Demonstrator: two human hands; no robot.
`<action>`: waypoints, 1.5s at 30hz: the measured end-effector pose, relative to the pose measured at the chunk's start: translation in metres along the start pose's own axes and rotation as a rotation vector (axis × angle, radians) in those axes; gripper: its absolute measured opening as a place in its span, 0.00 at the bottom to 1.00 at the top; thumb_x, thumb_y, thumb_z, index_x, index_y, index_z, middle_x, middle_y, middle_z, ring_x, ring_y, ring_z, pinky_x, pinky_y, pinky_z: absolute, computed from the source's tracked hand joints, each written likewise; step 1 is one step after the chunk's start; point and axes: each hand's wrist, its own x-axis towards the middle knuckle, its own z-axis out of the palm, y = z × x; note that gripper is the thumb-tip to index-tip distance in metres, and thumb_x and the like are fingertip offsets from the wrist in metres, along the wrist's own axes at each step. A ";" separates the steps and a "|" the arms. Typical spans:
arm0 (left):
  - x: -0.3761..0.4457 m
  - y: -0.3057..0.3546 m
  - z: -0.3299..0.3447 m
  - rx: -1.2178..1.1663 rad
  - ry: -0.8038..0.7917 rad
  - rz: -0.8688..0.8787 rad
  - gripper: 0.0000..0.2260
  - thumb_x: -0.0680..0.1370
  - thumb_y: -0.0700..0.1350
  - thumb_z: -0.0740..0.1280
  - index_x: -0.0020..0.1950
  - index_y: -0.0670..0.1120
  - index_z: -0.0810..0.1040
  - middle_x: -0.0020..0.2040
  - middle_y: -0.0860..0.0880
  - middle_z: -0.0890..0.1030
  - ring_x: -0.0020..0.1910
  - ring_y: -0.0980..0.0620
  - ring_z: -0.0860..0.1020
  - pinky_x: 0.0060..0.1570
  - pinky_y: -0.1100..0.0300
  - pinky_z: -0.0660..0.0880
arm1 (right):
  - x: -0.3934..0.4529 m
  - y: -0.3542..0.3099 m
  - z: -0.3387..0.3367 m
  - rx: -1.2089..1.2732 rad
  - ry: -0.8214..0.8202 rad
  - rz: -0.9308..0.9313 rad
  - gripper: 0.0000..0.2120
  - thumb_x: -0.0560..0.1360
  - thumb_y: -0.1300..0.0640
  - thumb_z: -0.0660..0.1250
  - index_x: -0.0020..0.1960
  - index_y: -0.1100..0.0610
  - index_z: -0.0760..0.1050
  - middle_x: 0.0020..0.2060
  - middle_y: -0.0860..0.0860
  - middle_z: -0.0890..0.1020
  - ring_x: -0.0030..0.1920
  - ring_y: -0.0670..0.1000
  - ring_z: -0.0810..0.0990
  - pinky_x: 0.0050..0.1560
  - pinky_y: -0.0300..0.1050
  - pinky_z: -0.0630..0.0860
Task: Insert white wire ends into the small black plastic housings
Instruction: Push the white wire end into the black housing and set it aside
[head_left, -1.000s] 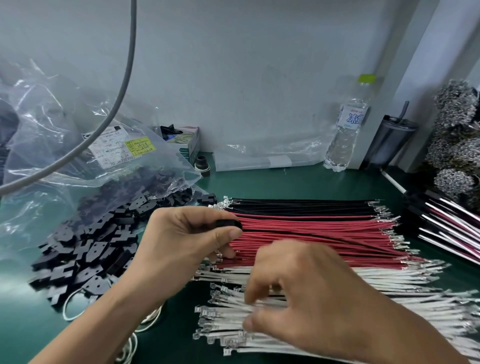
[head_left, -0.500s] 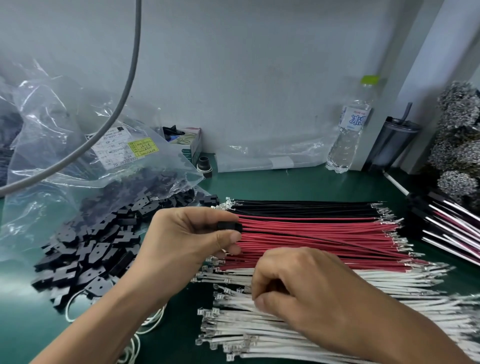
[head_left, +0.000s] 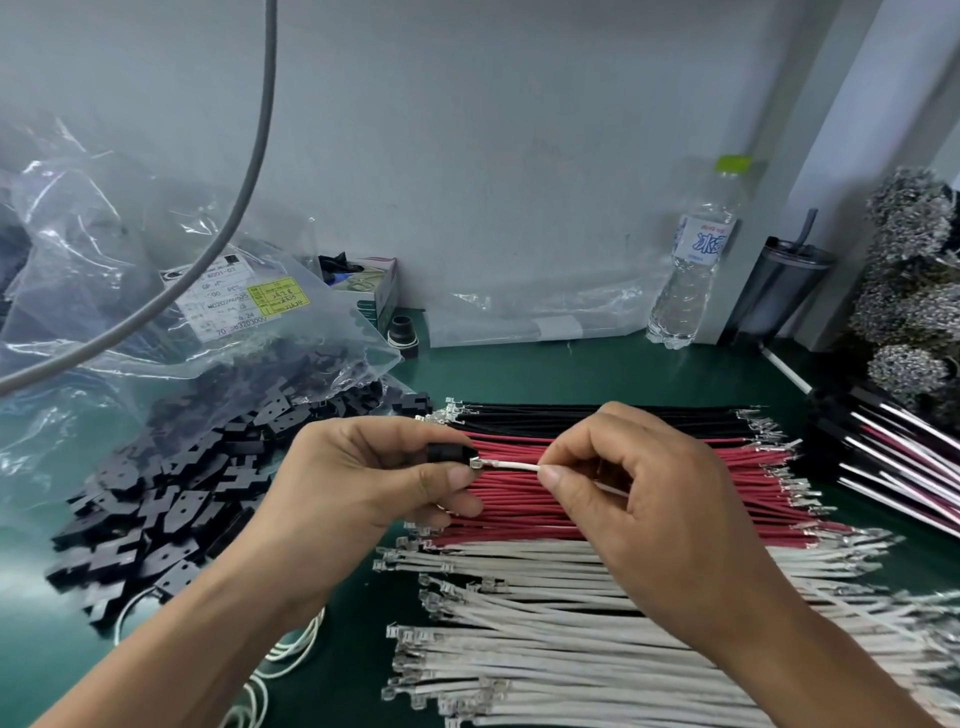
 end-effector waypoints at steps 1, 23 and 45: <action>0.000 0.000 0.000 0.001 0.001 -0.002 0.15 0.63 0.42 0.79 0.49 0.44 0.88 0.42 0.37 0.87 0.40 0.41 0.87 0.36 0.60 0.83 | 0.000 0.001 0.000 -0.007 0.021 -0.015 0.06 0.77 0.53 0.71 0.42 0.45 0.79 0.39 0.40 0.78 0.43 0.45 0.79 0.41 0.47 0.76; -0.005 0.005 0.003 0.088 -0.057 0.047 0.12 0.64 0.44 0.79 0.47 0.46 0.89 0.41 0.38 0.87 0.36 0.45 0.86 0.38 0.60 0.83 | 0.003 0.006 0.002 -0.243 0.216 -0.384 0.05 0.79 0.57 0.70 0.45 0.55 0.83 0.39 0.47 0.79 0.38 0.49 0.78 0.35 0.47 0.76; -0.006 0.000 -0.002 0.272 -0.095 0.156 0.08 0.68 0.46 0.79 0.47 0.52 0.89 0.33 0.42 0.85 0.29 0.50 0.83 0.31 0.68 0.76 | -0.002 0.006 0.023 0.003 0.087 -0.203 0.04 0.77 0.55 0.70 0.44 0.53 0.81 0.40 0.43 0.77 0.41 0.45 0.77 0.39 0.44 0.75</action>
